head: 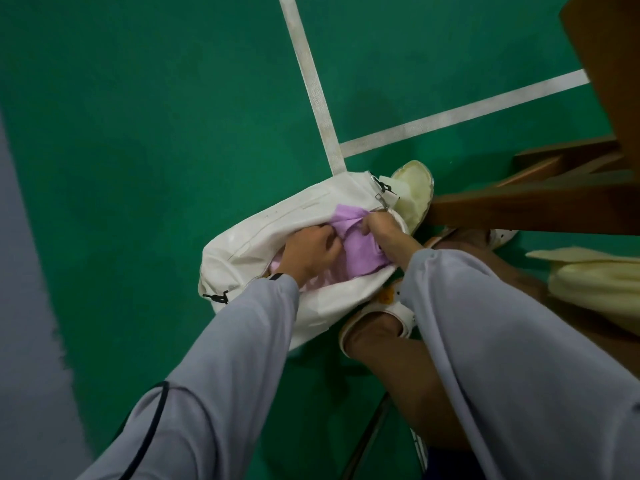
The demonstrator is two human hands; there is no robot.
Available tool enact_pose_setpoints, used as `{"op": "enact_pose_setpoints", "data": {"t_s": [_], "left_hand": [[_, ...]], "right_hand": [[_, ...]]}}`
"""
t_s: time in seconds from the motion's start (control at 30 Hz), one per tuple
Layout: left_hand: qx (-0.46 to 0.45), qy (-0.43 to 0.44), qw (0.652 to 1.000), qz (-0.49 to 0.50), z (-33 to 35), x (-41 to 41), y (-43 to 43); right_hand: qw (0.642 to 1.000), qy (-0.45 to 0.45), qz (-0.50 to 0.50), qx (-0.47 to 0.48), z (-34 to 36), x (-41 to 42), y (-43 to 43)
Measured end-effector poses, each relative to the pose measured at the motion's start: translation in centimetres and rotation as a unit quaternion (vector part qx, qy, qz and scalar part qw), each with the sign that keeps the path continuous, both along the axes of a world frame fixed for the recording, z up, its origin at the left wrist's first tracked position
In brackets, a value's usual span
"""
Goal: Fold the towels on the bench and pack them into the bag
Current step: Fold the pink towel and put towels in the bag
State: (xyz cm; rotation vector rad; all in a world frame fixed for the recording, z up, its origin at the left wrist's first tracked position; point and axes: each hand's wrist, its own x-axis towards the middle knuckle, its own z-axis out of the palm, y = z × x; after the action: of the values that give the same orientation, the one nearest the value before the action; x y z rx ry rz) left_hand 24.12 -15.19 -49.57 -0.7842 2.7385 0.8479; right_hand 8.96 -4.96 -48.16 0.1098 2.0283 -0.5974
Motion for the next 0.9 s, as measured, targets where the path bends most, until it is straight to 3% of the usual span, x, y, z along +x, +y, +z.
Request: {"op": "enact_pose_setpoints", "data": {"t_s": [0.07, 0.17, 0.23, 0.33, 0.43, 0.57, 0.63, 0.8, 0.9], "left_hand": [[0.011, 0.003, 1.0, -0.001, -0.4, -0.2, 0.4], [0.006, 0.002, 0.997, -0.071, -1.5, -0.6, 1.2], [-0.028, 0.004, 0.993, -0.117, -2.4, -0.7, 1.5], [-0.071, 0.059, 0.988, -0.124, -2.3, -1.5, 2.2], [-0.09, 0.13, 0.962, -0.223, -2.3, -2.2, 2.5], [-0.063, 0.063, 0.946, -0.313, -2.3, -1.7, 1.6], [-0.061, 0.045, 0.954, -0.292, -2.2, -1.9, 1.0], [-0.102, 0.065, 0.969, -0.217, -2.5, -2.3, 0.1], [-0.108, 0.049, 0.974, -0.191, -2.7, -2.1, 0.1]], "right_hand": [[0.995, 0.059, 0.076, 0.039, -0.5, 0.1, 0.7], [0.959, 0.198, 0.18, 0.092, -1.4, 1.5, 1.1], [0.95, 0.218, 0.2, 0.097, -1.8, 2.2, 1.1], [0.968, 0.182, 0.153, 0.076, -1.4, 1.4, 0.7], [0.978, 0.17, 0.113, 0.043, -1.0, 0.2, 0.4], [0.975, 0.169, 0.143, 0.015, -0.7, 1.2, 1.3], [0.975, 0.154, 0.158, 0.002, -0.3, 1.3, 1.4], [0.994, 0.053, 0.083, -0.038, 1.2, -0.3, 0.9], [0.995, 0.042, 0.071, -0.049, 1.4, -0.4, 1.1]]}}
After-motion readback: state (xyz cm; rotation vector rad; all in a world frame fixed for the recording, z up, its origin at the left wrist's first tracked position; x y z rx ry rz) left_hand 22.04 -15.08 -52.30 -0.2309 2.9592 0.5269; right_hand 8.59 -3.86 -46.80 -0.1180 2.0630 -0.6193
